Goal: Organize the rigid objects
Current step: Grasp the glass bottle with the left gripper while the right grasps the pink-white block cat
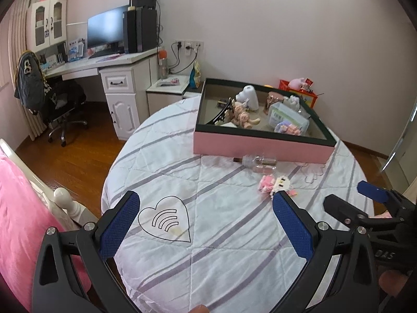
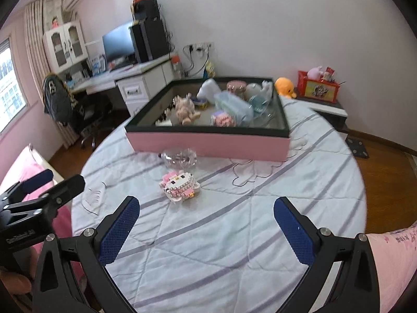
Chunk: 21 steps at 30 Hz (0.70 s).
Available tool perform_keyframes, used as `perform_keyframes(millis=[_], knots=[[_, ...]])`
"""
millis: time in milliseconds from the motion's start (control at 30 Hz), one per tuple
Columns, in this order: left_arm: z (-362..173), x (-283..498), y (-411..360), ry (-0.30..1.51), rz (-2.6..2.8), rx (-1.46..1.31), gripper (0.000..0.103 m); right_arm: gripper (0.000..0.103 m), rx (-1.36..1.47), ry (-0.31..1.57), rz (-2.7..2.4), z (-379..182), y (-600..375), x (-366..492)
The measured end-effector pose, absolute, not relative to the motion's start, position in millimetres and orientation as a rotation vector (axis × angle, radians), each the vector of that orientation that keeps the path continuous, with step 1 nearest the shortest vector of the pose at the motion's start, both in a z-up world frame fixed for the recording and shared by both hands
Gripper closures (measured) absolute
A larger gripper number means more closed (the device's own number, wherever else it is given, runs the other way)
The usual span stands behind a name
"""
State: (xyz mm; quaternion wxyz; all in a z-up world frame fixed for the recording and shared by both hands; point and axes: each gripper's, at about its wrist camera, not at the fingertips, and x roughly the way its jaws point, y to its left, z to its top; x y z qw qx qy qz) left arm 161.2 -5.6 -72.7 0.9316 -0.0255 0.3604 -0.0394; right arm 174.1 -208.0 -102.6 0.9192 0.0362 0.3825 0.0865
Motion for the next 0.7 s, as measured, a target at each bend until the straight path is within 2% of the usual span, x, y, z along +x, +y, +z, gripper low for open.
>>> perform_keyframes(millis=[433, 500, 600, 667, 700], knots=[[-105.3, 198.3, 2.5, 0.815, -0.049, -0.054, 0.000, 0.000, 0.028, 0.922, 0.254, -155.4, -180.8, 238.7], [-106.4, 202.3, 3.4, 0.819, -0.048, -0.052, 0.000, 0.004, 0.020, 0.923, 0.270, -159.8, -176.9, 243.6], [-109.0, 209.6, 1.4, 0.825, -0.050, -0.052, 0.000, 0.017, -0.011, 0.917, 0.294, -163.9, -169.2, 247.3], [-110.6, 214.1, -1.2, 0.829, -0.055, -0.054, 0.000, 0.045, -0.039, 0.898, 0.289, -162.4, -167.5, 245.4], [-111.0, 215.4, -2.2, 0.831, -0.057, -0.053, 0.000, 0.052, -0.036, 0.894, 0.291, -161.7, -169.7, 245.0]])
